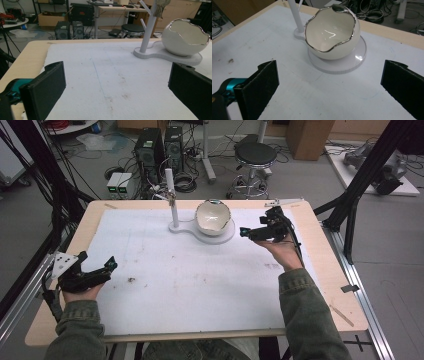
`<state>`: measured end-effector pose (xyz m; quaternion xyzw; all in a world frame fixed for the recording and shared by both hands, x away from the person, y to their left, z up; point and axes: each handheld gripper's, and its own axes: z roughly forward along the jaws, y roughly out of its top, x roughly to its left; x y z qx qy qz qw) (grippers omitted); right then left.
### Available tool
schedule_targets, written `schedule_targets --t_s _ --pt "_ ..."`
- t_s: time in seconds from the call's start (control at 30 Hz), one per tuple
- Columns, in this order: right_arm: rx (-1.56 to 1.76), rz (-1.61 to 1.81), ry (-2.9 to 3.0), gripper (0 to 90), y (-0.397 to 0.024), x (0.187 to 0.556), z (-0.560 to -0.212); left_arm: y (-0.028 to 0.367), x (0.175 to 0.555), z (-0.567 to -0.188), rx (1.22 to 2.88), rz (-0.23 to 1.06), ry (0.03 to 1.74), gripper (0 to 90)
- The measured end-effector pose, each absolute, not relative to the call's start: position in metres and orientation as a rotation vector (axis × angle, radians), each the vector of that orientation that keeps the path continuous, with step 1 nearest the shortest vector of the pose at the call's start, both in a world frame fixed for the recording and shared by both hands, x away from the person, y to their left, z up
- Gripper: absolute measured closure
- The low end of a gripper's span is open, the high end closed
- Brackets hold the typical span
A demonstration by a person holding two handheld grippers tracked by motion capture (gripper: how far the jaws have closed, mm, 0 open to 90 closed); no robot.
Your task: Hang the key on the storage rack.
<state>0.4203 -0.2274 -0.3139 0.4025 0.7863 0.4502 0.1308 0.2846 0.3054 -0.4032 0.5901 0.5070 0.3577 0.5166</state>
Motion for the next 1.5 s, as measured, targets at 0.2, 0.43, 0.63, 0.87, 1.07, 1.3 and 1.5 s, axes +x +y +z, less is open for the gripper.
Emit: schedule_targets --t_s 0.2,0.43,0.63,0.87,1.07,1.3,1.5 --pt "1.168 1.277 2.262 0.6 -0.234 0.410 -0.330 0.305 0.285 -0.404 1.429 0.851 1.216 1.7" --pt "1.177 1.242 2.253 0.6 -0.243 0.396 -0.345 0.305 0.285 -0.404 1.433 0.850 1.217 1.7" --pt "1.206 1.224 2.236 0.6 -0.251 0.386 -0.358 0.306 0.284 -0.405 1.433 0.840 1.221 1.7" --pt "1.241 1.249 2.179 0.6 -0.264 0.375 -0.366 0.306 0.284 -0.405 1.428 0.844 1.228 1.7" --pt "1.259 1.245 2.124 0.6 -0.274 0.368 -0.372 0.307 0.283 -0.405 1.434 0.843 1.231 1.7" --pt "1.263 1.226 2.013 0.6 -0.283 0.358 -0.380 0.307 0.283 -0.405 1.436 0.841 1.237 1.7" --pt "1.294 1.246 1.893 0.6 -0.290 0.346 -0.387 0.307 0.283 -0.406 1.441 0.839 1.240 1.7"
